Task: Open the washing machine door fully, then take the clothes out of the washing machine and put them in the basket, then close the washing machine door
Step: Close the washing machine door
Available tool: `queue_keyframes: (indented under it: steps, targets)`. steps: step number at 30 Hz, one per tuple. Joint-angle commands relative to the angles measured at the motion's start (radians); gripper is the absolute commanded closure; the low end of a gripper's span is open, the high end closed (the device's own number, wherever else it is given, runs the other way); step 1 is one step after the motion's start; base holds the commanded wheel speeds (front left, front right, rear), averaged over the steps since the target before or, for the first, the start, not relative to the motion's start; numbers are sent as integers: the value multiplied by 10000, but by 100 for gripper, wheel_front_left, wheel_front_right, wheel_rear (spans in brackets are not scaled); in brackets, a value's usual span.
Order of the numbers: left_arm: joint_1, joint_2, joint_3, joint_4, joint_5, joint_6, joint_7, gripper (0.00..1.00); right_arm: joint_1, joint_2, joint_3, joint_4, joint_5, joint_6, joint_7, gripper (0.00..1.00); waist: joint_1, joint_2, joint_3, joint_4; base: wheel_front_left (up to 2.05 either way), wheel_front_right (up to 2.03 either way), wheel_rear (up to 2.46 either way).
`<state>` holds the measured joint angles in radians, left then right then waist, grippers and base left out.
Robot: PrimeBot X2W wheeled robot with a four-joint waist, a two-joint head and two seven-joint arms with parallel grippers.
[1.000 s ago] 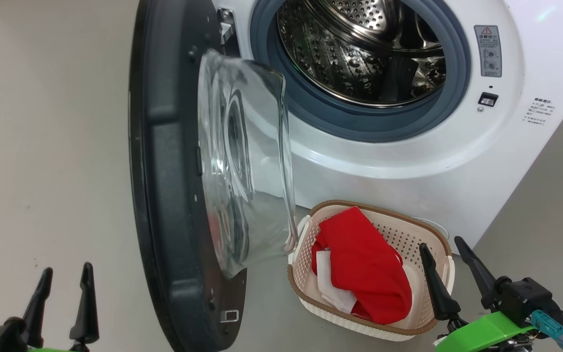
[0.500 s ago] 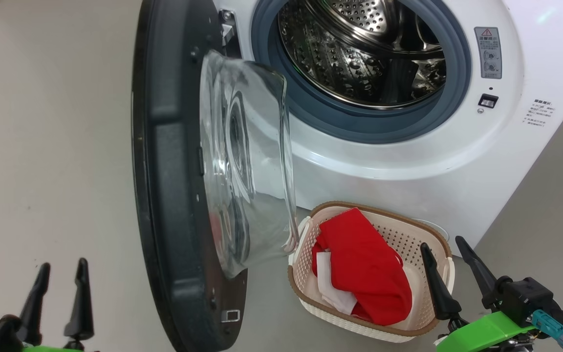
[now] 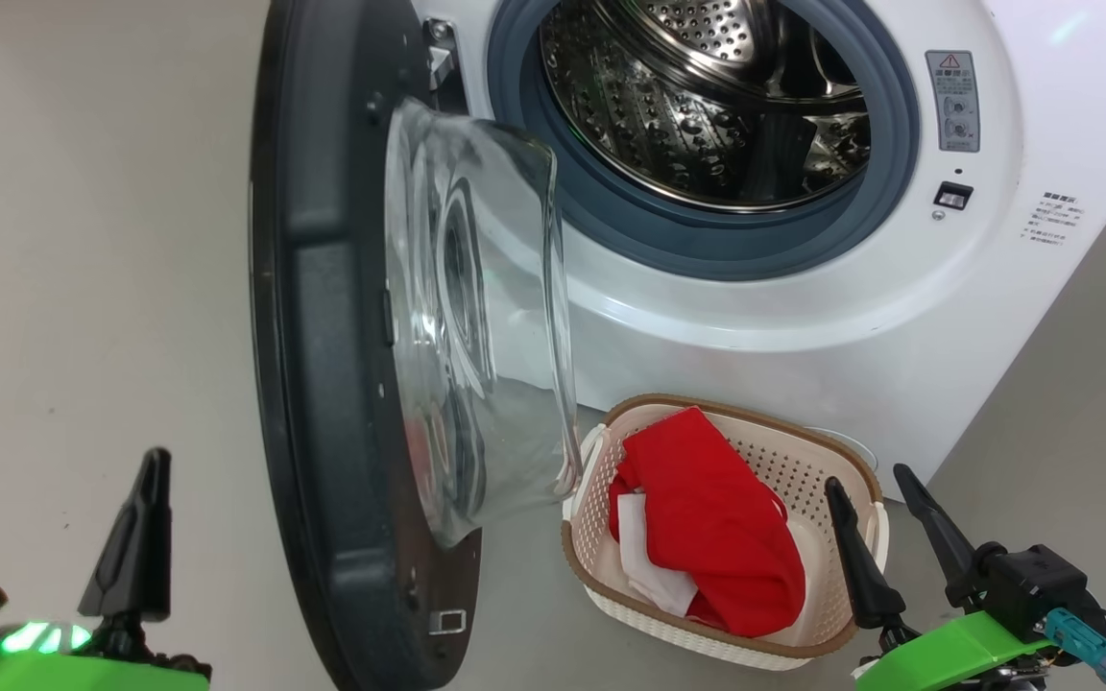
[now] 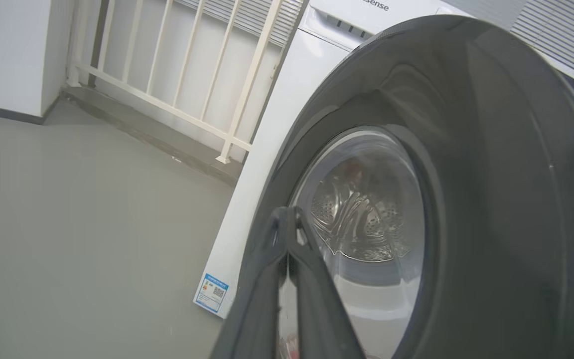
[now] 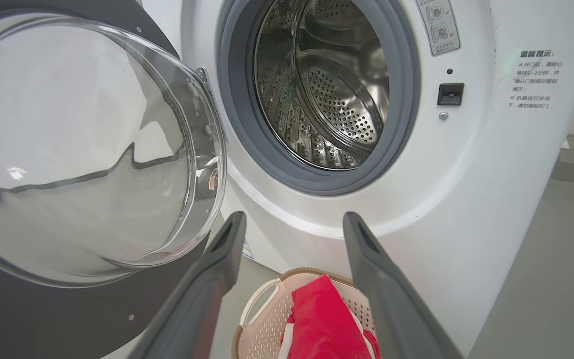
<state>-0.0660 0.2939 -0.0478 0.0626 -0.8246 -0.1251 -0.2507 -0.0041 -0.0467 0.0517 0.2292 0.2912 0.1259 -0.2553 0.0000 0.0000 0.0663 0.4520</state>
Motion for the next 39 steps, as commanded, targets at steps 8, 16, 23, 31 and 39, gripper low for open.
queue_keyframes:
  steps: [8, 16, 23, 31, 39]
  targets:
    - [-600, 2040, -1359, -1278, -1800, -56, -111, 100, -178, -35, 306, -231, 95, 48, -65, 0, 0, 0, 73, -202, 0, 0, 0]
    - [-1062, 2587, -2594, -1923, -2138, -56, -111, 100, -251, -35, 298, -254, 97, 48, -65, 0, 0, 0, 230, -441, 0, 0, 0]
    - [-1667, 2785, -3495, -2235, -2062, -56, -111, 100, -364, -35, 297, -264, 117, 48, -65, 0, 0, 0, 400, -715, 0, 0, 0]
    - [-3057, 2700, -4906, -1948, -2034, -56, -111, 100, -586, -35, 276, -323, 120, 48, -65, 0, 0, 0, 740, -1174, 0, 0, 0]
    - [-4485, 2328, -5598, -868, -2040, -56, -111, 100, -804, -35, 167, -409, 101, 48, -65, 0, 0, 0, 1142, -1729, 0, 0, 0]
